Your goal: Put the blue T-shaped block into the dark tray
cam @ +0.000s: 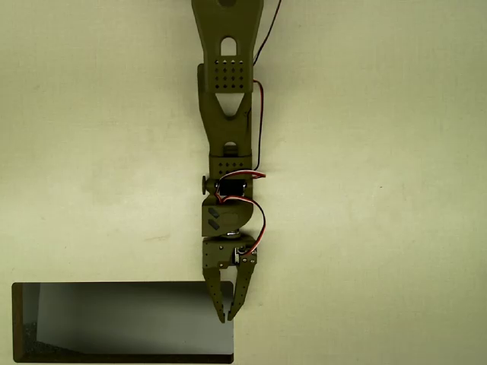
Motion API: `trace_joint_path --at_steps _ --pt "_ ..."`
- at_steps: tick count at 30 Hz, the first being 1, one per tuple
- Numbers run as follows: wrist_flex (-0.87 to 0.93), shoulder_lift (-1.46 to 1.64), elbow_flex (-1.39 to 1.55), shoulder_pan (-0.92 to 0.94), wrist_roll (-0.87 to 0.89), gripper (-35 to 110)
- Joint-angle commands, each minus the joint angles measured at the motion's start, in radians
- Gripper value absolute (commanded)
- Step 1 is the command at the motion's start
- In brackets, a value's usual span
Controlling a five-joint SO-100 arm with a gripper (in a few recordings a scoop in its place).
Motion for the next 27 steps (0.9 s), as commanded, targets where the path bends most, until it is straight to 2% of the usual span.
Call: trace_joint_path --at_steps 1,27 --pt "-0.091 0.0 0.023 -0.017 -0.028 0" --pt "-0.091 0.0 0.023 -0.014 -0.035 0"
